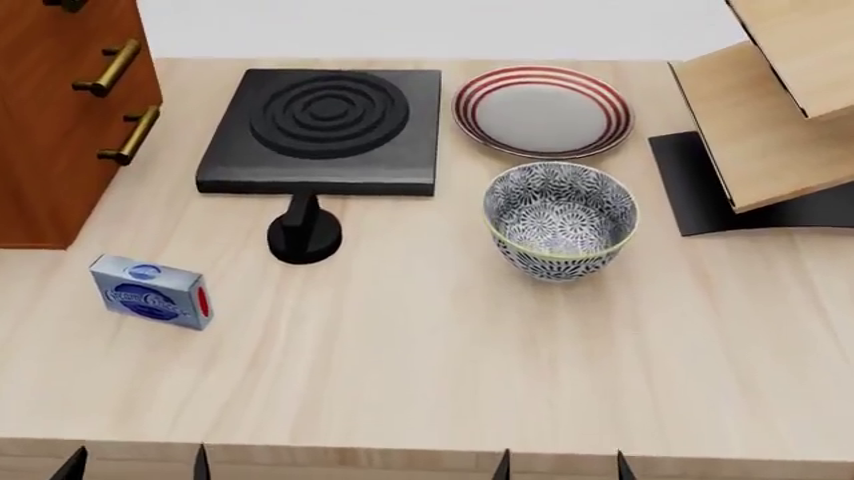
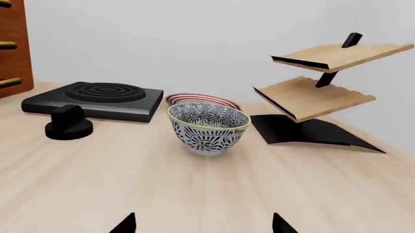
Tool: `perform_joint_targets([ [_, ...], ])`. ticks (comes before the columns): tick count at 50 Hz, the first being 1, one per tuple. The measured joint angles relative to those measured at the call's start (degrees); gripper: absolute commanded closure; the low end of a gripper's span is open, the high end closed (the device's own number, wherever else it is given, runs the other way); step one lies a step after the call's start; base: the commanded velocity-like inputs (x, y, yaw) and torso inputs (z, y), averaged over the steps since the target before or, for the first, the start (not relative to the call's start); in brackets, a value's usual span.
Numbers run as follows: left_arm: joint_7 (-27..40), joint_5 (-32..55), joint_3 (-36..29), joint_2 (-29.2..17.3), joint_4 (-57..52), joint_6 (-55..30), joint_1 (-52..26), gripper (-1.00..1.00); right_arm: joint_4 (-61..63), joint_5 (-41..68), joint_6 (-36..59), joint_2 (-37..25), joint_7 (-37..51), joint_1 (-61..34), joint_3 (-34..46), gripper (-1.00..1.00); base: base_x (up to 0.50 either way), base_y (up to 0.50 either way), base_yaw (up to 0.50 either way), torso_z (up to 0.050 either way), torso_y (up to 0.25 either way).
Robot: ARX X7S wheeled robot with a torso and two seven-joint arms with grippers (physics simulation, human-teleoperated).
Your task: Pick up the cream cheese and put it in the bowl.
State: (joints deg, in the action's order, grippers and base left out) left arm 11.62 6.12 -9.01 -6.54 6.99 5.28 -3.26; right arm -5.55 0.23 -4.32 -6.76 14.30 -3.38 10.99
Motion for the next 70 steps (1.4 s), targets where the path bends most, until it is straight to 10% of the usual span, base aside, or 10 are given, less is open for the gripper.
perform_joint_targets([
  [70, 3.53, 1.61, -3.11, -2.19, 0.65, 1.33, -0.49, -1.00, -1.59, 0.38, -1.48, -2.25, 4.02, -0.96, 3.44, -1.00, 0.15, 0.08, 0.00, 0.000, 0.000],
])
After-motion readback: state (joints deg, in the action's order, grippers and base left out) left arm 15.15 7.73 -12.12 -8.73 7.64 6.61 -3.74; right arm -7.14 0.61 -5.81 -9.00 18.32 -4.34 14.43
